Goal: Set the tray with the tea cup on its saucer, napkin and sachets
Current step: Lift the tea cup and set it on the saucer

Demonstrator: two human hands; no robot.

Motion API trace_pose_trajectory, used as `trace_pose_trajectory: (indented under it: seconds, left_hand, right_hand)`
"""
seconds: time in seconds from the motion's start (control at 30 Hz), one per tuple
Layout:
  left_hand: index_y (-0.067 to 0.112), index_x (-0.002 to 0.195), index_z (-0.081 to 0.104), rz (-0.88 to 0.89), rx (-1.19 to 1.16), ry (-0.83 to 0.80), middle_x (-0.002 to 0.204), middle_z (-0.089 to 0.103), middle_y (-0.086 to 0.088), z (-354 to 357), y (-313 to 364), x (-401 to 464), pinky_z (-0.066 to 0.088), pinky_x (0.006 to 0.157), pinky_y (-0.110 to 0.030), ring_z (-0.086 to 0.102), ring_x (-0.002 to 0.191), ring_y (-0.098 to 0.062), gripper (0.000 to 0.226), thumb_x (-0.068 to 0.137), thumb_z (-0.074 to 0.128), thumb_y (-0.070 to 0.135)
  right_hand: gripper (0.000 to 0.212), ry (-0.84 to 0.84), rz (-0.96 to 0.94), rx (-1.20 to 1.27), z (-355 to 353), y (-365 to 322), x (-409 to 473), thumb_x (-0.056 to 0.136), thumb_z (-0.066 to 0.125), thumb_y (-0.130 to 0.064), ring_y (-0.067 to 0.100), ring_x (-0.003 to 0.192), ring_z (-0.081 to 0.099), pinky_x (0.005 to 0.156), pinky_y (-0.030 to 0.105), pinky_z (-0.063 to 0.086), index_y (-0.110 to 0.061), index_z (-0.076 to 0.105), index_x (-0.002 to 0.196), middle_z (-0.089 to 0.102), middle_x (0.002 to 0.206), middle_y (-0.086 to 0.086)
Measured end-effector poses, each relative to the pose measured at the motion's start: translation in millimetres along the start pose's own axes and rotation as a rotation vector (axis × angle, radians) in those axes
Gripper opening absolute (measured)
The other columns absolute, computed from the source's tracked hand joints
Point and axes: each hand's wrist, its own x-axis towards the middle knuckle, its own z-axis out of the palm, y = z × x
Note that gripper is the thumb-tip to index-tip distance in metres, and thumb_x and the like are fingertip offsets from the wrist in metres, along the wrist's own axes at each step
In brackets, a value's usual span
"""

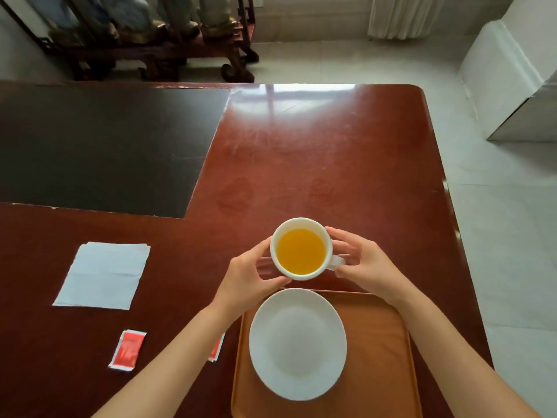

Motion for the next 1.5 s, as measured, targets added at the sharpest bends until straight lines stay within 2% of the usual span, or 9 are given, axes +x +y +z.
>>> trace_pose_trajectory:
  seconds: [0.3, 0.43, 0.57, 0.67, 0.9, 1.1, 1.2, 1.33, 1.5]
  left_hand:
    - [0.038, 0.128, 0.044, -0.086, 0.007, 0.079, 0.116, 0.065, 0.013, 28, -6, -83, 0.054, 0.082, -0.016, 0.063, 0.101, 0.000, 0.072, 0.066, 0.082, 0.037]
    - [0.043, 0.128, 0.043, -0.116, -0.030, 0.084, 0.116, 0.063, 0.019, 36, -7, -106, 0.052, 0.081, -0.013, 0.061, 0.104, 0.001, 0.072, 0.064, 0.076, 0.049]
    - [0.052, 0.125, 0.039, -0.132, -0.027, 0.075, 0.113, 0.059, 0.029, 40, -9, -124, 0.050, 0.078, -0.007, 0.059, 0.103, 0.007, 0.071, 0.064, 0.076, 0.047]
    - [0.056, 0.119, 0.040, -0.154, -0.023, 0.085, 0.110, 0.058, 0.031, 45, -11, -134, 0.049, 0.075, -0.005, 0.059, 0.102, 0.009, 0.067, 0.063, 0.076, 0.047]
    - [0.055, 0.117, 0.040, -0.203, -0.020, 0.101, 0.110, 0.058, 0.028, 54, -15, -146, 0.050, 0.073, -0.007, 0.057, 0.104, 0.009, 0.066, 0.062, 0.076, 0.049]
    - [0.055, 0.115, 0.041, -0.227, 0.001, 0.123, 0.109, 0.057, 0.029, 61, -19, -148, 0.049, 0.073, -0.005, 0.055, 0.103, 0.012, 0.067, 0.066, 0.083, 0.035]
    - [0.053, 0.114, 0.042, -0.229, 0.003, 0.137, 0.110, 0.058, 0.027, 64, -22, -149, 0.050, 0.075, -0.007, 0.058, 0.103, 0.008, 0.067, 0.066, 0.084, 0.032]
    - [0.047, 0.118, 0.043, -0.230, -0.007, 0.150, 0.112, 0.060, 0.021, 68, -24, -149, 0.052, 0.077, -0.009, 0.063, 0.100, -0.001, 0.068, 0.066, 0.084, 0.030]
    - [0.036, 0.124, 0.045, -0.239, -0.014, 0.150, 0.117, 0.060, 0.015, 71, -25, -147, 0.052, 0.078, -0.010, 0.062, 0.102, -0.004, 0.069, 0.067, 0.084, 0.029]
  right_hand:
    - [0.067, -0.110, 0.051, -0.018, 27, 27, -55, 0.078, 0.069, 0.001, 0.011, 0.107, 0.062, 0.086, 0.037, 0.057, -0.029, 0.046, 0.134, 0.062, 0.126, -0.002]
    - [0.071, -0.122, 0.057, -0.042, 33, 38, -70, 0.077, 0.064, 0.007, 0.010, 0.102, 0.064, 0.078, 0.031, 0.058, -0.032, 0.045, 0.133, 0.061, 0.126, -0.001]
    - [0.074, -0.137, 0.053, -0.028, 39, 48, -84, 0.074, 0.060, 0.010, 0.011, 0.109, 0.062, 0.086, 0.047, 0.055, -0.033, 0.047, 0.133, 0.061, 0.127, -0.001]
    - [0.073, -0.155, 0.063, -0.006, 42, 53, -92, 0.074, 0.059, 0.011, 0.014, 0.110, 0.062, 0.088, 0.049, 0.054, -0.030, 0.046, 0.134, 0.059, 0.130, 0.002]
    - [0.074, -0.176, 0.072, -0.009, 48, 59, -96, 0.074, 0.057, 0.012, 0.015, 0.109, 0.062, 0.088, 0.044, 0.055, -0.034, 0.047, 0.131, 0.058, 0.130, 0.002]
    - [0.075, -0.184, 0.090, -0.058, 50, 60, -93, 0.074, 0.056, 0.013, 0.014, 0.108, 0.062, 0.085, 0.036, 0.057, -0.040, 0.046, 0.128, 0.058, 0.130, 0.000]
    - [0.074, -0.188, 0.091, -0.076, 50, 60, -92, 0.076, 0.057, 0.012, 0.014, 0.109, 0.062, 0.085, 0.038, 0.057, -0.036, 0.046, 0.130, 0.058, 0.130, 0.000]
    - [0.072, -0.188, 0.083, -0.104, 50, 59, -91, 0.078, 0.058, 0.011, 0.014, 0.109, 0.061, 0.080, 0.029, 0.057, -0.041, 0.044, 0.126, 0.057, 0.130, -0.001]
    - [0.070, -0.171, 0.064, -0.101, 51, 64, -90, 0.080, 0.059, 0.009, 0.014, 0.112, 0.059, 0.087, 0.035, 0.056, -0.037, 0.044, 0.129, 0.056, 0.131, -0.001]
